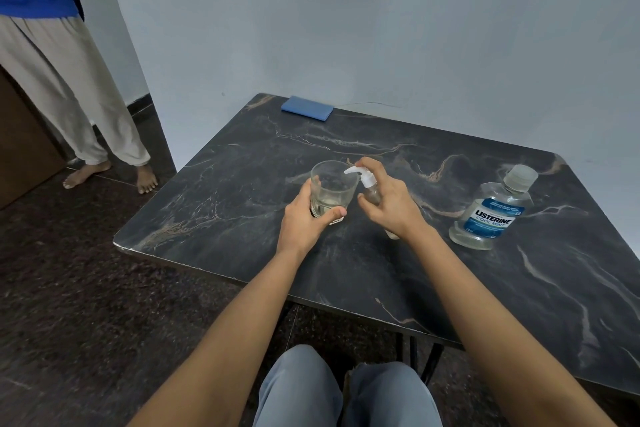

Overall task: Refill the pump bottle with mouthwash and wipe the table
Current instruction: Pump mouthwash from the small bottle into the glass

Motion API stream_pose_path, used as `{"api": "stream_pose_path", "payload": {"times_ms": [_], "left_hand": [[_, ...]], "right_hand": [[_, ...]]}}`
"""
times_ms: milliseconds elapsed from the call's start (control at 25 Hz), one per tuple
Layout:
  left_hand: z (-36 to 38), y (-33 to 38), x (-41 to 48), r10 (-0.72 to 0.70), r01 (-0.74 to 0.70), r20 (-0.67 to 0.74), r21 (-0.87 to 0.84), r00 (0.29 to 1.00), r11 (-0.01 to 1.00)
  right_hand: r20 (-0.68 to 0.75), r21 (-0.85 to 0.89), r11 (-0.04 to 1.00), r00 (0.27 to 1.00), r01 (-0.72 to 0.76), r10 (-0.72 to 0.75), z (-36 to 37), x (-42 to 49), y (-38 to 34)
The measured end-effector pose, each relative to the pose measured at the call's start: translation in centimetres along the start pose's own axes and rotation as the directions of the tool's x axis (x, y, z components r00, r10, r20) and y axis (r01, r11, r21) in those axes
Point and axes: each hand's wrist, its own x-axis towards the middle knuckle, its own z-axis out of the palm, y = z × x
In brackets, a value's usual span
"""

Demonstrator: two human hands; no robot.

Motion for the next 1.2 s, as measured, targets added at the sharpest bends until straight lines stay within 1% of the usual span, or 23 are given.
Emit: {"api": "stream_pose_path", "payload": {"times_ms": [400,560,640,720,840,920,1000,1200], "left_hand": [[-0.1,0.1,0.0,-0.005,0.005,0.007,-0.015,1.0,1.0],[-0.1,0.2,0.0,-0.015,0.015,0.009,-0.033,1.0,0.999],[-0.1,0.1,0.0,-0.018,0.018,0.01,-0.04,1.0,0.999],[-0.2,0.2,-0.1,-0.015,0.015,0.005,-0.044,1.0,0.999],[-0.2,0.5,-0.1,-0.005,0.005,0.007,-0.037,1.0,0.999],[-0.2,0.6,-0.1,-0.013,0.013,0.006,-0.038,1.0,0.999],[-0.2,0.8,-0.2,-0.025,0.024,-0.002,-0.04,1.0,0.999],[-0.1,0.7,0.0,-0.077,0.076,-0.022,-0.03,0.997,0.997]], "right_hand": [[-0.001,-0.016,1.0,1.0,0.002,-0.002,0.3,0.0,0.3],[-0.017,0.065,0.998,1.0,-0.013,0.015,0.1,-0.2,0.0],[-0.048,0.131,0.99,0.997,-0.046,0.053,0.0,-0.4,0.0],[-0.119,0.222,0.97,0.984,-0.103,0.132,0.2,-0.7,0.4],[-0.227,0.367,0.91,0.93,-0.192,0.288,0.6,-1.6,1.1],[-0.258,0.425,0.876,0.897,-0.228,0.359,0.8,-2.2,1.5],[-0.251,0.441,0.861,0.886,-0.253,0.389,0.8,-2.4,1.5],[-0.213,0.402,0.864,0.887,-0.304,0.411,0.3,-2.9,0.9]]}}
